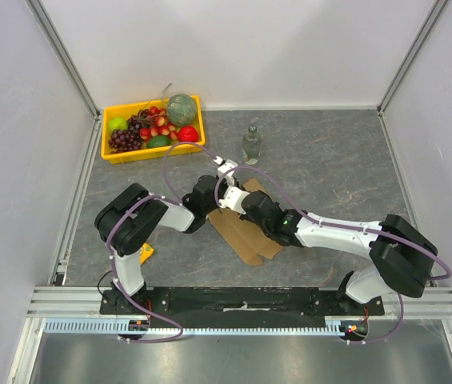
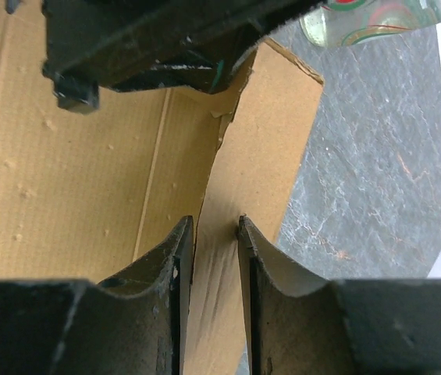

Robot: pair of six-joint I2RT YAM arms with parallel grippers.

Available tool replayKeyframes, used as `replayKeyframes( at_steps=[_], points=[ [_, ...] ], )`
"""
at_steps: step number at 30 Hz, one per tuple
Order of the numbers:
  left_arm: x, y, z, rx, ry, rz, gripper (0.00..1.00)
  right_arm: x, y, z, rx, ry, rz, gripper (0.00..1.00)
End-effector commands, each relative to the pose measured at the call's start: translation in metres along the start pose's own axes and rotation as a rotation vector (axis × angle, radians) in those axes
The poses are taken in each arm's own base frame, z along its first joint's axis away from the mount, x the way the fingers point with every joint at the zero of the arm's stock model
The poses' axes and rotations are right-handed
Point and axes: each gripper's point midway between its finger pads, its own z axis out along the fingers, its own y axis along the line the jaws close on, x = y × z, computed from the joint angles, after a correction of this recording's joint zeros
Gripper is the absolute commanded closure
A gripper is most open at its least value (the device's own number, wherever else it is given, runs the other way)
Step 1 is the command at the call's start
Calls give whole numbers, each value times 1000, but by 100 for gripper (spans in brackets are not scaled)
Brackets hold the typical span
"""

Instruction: Fold the paper box

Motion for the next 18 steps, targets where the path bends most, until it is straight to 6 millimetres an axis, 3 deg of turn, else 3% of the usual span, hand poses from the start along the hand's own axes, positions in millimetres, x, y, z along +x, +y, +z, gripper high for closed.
replayKeyframes(
  at_steps=[1, 10, 18],
  points=[
    [-24, -1, 5, -89, -73, 62, 98, 8, 55, 3, -260, 13, 29, 66],
    [-23, -1, 1, -163, -78, 109, 98, 6, 48, 1, -281, 5, 84, 65],
    [-19, -6, -10, -133, -93, 101, 96, -12, 32, -15, -305, -52, 169, 61]
  ],
)
